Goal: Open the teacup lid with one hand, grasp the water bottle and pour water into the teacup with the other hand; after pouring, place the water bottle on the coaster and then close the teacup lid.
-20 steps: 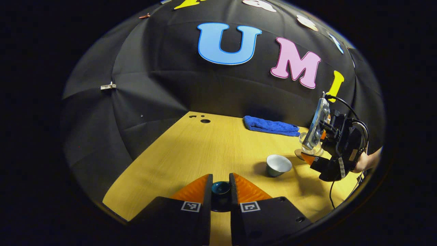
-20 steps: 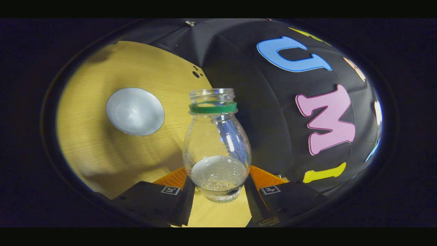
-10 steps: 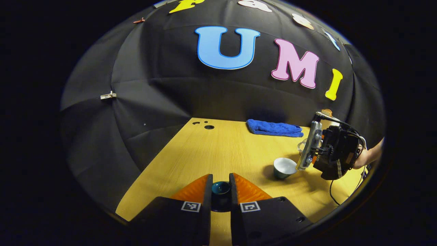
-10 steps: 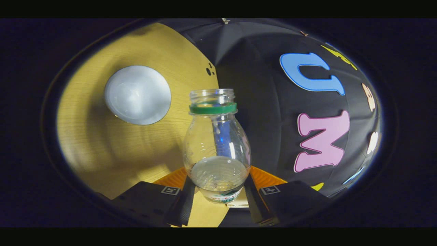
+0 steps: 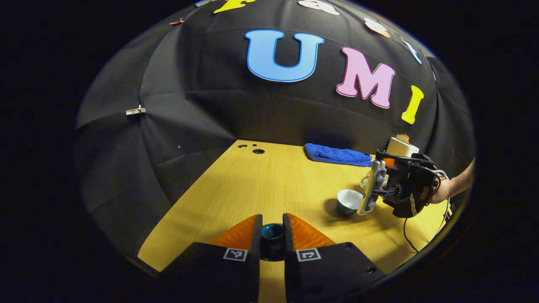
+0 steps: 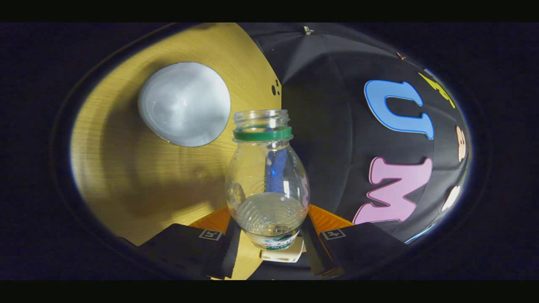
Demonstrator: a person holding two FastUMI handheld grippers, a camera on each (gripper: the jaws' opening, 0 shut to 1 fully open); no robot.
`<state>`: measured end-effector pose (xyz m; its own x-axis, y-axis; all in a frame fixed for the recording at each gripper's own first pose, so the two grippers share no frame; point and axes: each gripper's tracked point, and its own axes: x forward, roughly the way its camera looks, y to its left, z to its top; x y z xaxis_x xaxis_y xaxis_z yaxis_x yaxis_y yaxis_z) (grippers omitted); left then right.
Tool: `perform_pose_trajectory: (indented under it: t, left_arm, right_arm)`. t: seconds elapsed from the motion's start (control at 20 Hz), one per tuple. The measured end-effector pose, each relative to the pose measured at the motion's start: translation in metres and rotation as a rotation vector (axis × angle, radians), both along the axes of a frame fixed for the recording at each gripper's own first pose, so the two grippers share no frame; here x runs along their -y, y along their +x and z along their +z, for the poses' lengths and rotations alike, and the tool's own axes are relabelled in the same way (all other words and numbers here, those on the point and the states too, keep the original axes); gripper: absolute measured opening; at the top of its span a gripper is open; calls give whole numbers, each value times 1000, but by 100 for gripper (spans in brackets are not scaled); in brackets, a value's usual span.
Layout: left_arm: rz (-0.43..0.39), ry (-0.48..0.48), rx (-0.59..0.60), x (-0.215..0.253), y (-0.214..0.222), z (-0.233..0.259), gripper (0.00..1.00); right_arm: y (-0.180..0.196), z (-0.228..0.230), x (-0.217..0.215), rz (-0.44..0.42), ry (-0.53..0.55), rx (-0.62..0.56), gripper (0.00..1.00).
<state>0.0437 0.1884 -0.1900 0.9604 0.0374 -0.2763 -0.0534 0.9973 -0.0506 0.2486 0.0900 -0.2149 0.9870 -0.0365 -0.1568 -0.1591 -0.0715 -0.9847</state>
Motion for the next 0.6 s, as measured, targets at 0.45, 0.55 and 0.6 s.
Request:
perform_pose_trajectory:
  t: [0.45,0.55,0.6]
  left_arm:
    - [5,6,-8,-4,0,-5,28]
    - [6,3,-11,-5,-1,-7,28]
    - [6,3,-14,-5,-2,-8,28]
  right_arm:
    - [12,-3,-4,39,-88,-6,70]
    - [14,-4,-6,52,-110,-2,70]
    - [14,-4,-6,53,-113,-6,70]
